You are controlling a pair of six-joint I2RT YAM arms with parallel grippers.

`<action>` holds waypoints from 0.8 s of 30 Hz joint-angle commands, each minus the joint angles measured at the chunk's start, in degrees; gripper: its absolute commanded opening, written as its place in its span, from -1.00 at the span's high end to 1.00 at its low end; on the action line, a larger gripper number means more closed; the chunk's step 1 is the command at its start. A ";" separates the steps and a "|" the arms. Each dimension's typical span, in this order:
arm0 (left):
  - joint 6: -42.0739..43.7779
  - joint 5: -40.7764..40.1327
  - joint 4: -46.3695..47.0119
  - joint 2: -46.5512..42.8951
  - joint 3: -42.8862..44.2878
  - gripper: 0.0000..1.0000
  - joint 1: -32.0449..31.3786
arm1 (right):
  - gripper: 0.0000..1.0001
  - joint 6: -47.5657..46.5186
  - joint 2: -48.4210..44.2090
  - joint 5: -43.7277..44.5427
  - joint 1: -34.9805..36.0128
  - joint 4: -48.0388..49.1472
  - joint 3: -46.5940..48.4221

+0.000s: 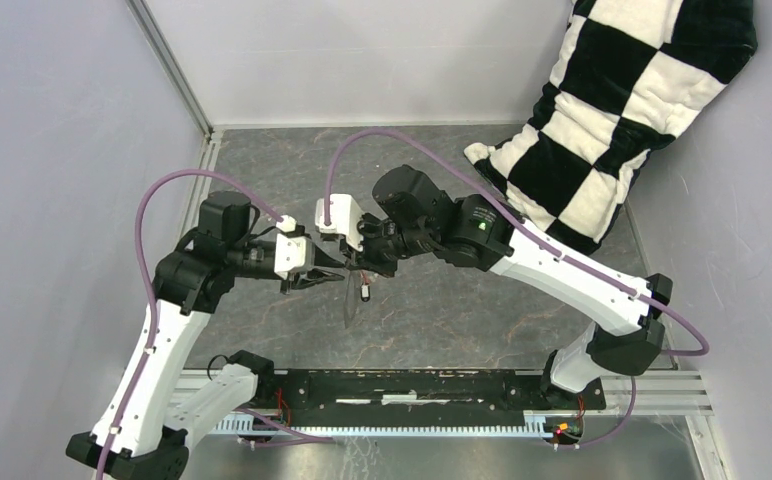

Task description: Put the keys on the keyring

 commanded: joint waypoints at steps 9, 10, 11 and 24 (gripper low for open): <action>5.21 0.11 -1.85 2.25 2.39 0.79 -0.85 | 0.99 -0.64 1.50 2.12 2.01 0.89 4.80; 5.25 -0.22 -1.84 2.21 2.40 0.87 -0.88 | 0.99 -0.68 1.43 2.44 2.05 0.78 4.68; 5.32 -0.62 -1.77 2.10 2.33 0.94 -0.92 | 0.99 -0.72 1.43 2.71 2.08 0.71 4.61; -0.11 1.76 3.07 0.74 0.84 0.96 -1.77 | 0.26 3.64 -3.62 3.93 1.90 7.94 1.99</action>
